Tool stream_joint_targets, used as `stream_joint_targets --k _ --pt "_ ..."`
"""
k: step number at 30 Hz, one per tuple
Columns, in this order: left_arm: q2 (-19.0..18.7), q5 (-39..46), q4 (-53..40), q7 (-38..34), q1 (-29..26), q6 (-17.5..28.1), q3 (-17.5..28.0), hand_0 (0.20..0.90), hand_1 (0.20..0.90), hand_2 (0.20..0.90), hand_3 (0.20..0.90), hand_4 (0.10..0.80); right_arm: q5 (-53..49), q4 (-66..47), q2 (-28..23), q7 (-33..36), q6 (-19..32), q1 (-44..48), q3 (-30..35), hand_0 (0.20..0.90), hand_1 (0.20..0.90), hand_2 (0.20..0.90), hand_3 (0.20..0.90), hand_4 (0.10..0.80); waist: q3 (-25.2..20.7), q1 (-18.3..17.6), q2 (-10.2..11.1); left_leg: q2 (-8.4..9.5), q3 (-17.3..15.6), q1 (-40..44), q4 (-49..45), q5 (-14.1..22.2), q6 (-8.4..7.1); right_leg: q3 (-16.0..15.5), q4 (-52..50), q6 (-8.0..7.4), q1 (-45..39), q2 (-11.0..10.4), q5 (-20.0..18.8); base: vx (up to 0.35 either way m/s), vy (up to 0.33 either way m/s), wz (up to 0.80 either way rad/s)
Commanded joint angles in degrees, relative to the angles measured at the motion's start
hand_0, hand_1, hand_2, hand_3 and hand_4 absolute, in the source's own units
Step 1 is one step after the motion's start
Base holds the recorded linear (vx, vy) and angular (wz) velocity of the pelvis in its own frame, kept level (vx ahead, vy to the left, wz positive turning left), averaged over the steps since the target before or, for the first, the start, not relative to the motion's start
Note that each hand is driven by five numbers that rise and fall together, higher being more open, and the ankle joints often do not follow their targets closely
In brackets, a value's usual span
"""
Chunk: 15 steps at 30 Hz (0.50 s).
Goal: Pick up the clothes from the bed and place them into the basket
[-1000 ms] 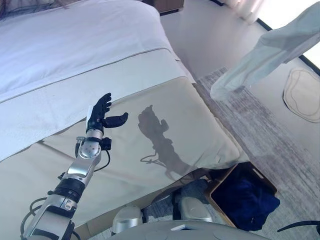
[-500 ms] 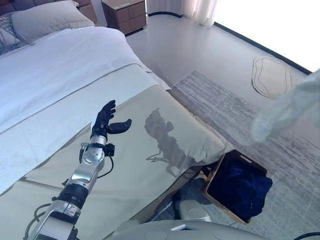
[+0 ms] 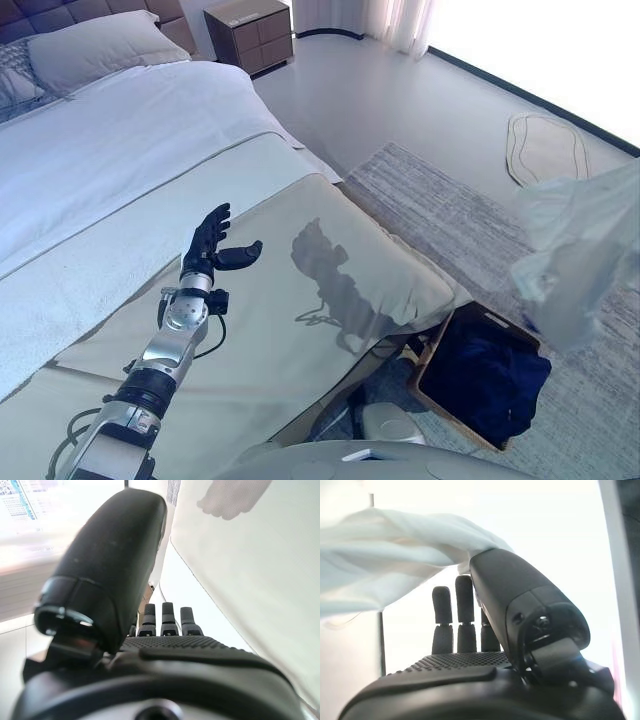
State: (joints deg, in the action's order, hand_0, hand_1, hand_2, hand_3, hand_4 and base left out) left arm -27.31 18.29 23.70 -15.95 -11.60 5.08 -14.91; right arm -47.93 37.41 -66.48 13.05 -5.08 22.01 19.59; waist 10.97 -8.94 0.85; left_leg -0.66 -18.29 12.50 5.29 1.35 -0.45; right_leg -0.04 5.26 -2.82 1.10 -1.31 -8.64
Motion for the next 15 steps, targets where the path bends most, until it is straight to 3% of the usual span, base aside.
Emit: stream_joint_targets --k 1,10,15 --pt "-1.99 -2.29 0.82 -0.95 -3.58 3.94 0.19 0.900 0.900 0.900 0.900 0.800 3.40 -5.01 -1.16 -3.75 3.91 -1.14 1.83 0.300 0.300 0.300 0.200 0.100 -8.37 -1.16 2.14 -2.51 3.63 -2.33 -0.66 2.40 -1.75 -0.95 -1.40 -2.65 -5.18 -1.37 6.16 -0.025 -0.002 -0.06" --pt "-0.57 -2.79 0.41 -1.78 -5.18 2.10 -0.06 0.900 0.900 0.900 0.900 0.800 7.20 -8.87 10.27 -6.05 1.87 -5.48 -1.33 0.300 0.300 0.300 0.200 0.100 -7.08 -2.39 1.29 -2.55 1.77 -1.56 -0.98 2.71 -1.42 0.07 -1.36 -2.91 -4.83 -1.49 5.54 -0.007 0.000 -0.13" --pt "-0.27 -3.20 -0.64 -2.50 -5.01 1.25 0.00 0.900 0.900 0.900 0.900 0.800 10.52 -9.53 13.34 -5.43 0.22 -7.16 -2.48 0.300 0.300 0.300 0.200 0.100 -6.55 -2.63 1.07 -2.64 1.26 -1.83 -1.23 2.70 -1.41 0.11 -1.61 -2.96 -4.30 -1.53 5.49 -0.011 -0.005 -0.06"
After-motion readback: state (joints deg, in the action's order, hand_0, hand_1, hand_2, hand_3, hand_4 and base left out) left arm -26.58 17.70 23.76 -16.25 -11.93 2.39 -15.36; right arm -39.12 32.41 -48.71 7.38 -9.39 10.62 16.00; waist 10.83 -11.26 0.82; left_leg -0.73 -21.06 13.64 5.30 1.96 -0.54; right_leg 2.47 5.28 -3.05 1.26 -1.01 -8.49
